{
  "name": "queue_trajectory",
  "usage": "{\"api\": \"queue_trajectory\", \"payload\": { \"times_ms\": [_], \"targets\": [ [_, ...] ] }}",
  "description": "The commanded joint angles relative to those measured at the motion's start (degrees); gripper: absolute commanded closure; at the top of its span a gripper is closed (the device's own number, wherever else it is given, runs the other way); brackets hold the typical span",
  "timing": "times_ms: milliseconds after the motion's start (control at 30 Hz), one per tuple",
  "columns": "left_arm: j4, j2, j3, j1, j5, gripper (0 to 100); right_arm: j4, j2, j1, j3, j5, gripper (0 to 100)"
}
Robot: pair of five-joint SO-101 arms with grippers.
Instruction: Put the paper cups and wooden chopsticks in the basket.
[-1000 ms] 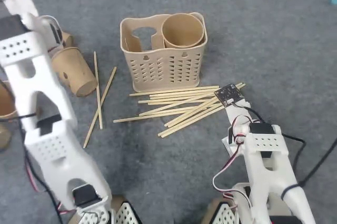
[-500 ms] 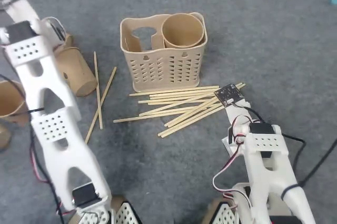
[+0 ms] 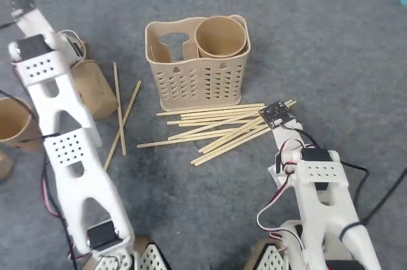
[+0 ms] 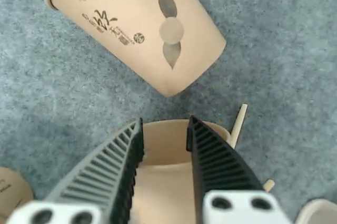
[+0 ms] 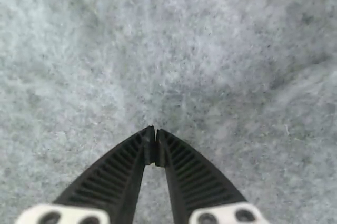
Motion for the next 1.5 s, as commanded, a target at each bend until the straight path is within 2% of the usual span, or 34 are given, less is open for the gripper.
{"api": "queue_trajectory", "payload": {
  "times_ms": [0,167,300,567,700,900,1133,1300,1467],
  "targets": [
    [2.5,-1.1,-1.7,0.2,0.3,89,-0.6,-2.0,0.5,-0.4,0.5,99.1],
    [2.6,-1.1,-1.7,-2.4,-1.1,98,-0.7,-2.0,0.4,-0.4,0.5,99.1],
    [2.6,-1.1,-1.6,-2.5,-8.2,98,-0.8,-2.0,0.3,-0.4,0.5,99.1],
    [2.8,-1.8,1.1,-1.9,-8.4,98,-1.7,-2.0,0.3,-0.4,0.6,99.1],
    [2.8,-8.4,15.2,-0.6,-8.4,98,-2.9,-1.9,0.1,-0.4,0.6,99.1],
    [2.5,-26.1,42.0,3.2,-8.5,98,-2.9,-2.0,0.1,-0.4,0.6,99.1],
    [2.5,-46.5,64.8,7.1,-8.7,98,-2.8,-2.0,0.4,-0.4,0.6,99.1],
    [2.5,-57.8,80.5,9.1,-16.6,98,-2.5,-2.0,0.5,-0.4,0.6,99.1],
    [2.5,-66.5,91.4,8.6,-21.2,98,-2.3,-2.0,0.5,-0.4,0.6,99.1]
  ]
}}
